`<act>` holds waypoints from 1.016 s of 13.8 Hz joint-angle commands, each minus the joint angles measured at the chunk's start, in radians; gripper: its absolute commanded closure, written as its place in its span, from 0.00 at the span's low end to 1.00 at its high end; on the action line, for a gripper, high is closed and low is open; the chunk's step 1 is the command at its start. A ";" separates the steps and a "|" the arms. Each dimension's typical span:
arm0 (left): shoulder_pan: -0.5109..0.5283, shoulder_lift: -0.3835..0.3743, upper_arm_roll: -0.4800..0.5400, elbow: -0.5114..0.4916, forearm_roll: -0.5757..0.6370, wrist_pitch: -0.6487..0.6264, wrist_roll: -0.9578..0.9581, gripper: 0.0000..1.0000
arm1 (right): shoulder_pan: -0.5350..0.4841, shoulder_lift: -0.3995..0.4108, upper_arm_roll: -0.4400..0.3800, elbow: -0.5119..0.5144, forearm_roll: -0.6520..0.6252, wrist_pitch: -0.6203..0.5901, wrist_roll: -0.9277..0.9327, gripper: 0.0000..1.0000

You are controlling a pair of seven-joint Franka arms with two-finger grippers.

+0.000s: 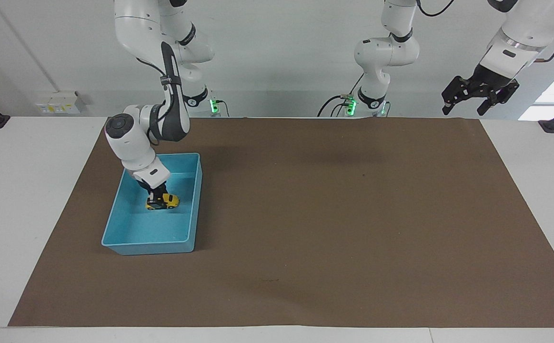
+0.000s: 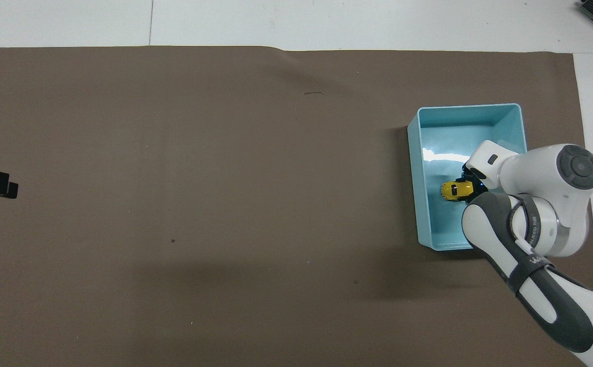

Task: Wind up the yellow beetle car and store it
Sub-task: 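Lower the car onto the box floor and open the right gripper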

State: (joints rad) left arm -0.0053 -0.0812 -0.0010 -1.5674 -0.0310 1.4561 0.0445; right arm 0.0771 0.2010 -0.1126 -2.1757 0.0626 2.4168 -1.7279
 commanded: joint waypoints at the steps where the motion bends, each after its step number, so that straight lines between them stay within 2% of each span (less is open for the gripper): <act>1: 0.008 -0.009 -0.004 -0.008 0.016 -0.010 0.011 0.00 | -0.007 0.029 0.005 0.002 -0.004 0.027 -0.006 0.00; 4: 0.008 -0.009 -0.004 -0.008 0.016 -0.010 0.011 0.00 | 0.000 0.026 0.007 0.022 -0.004 0.013 -0.001 0.00; 7: 0.008 -0.009 -0.004 -0.008 0.016 -0.010 0.011 0.00 | 0.000 0.020 0.007 0.071 -0.004 -0.071 -0.002 0.00; 11: 0.008 -0.009 -0.004 -0.008 0.016 -0.010 0.011 0.00 | 0.000 -0.012 0.007 0.094 -0.003 -0.123 0.002 0.00; 14: 0.008 -0.009 -0.004 -0.008 0.016 -0.010 0.011 0.00 | 0.000 -0.021 0.007 0.158 -0.003 -0.224 0.007 0.00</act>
State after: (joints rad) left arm -0.0053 -0.0812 -0.0010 -1.5674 -0.0310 1.4561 0.0445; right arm 0.0841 0.1962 -0.1120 -2.0566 0.0626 2.2619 -1.7279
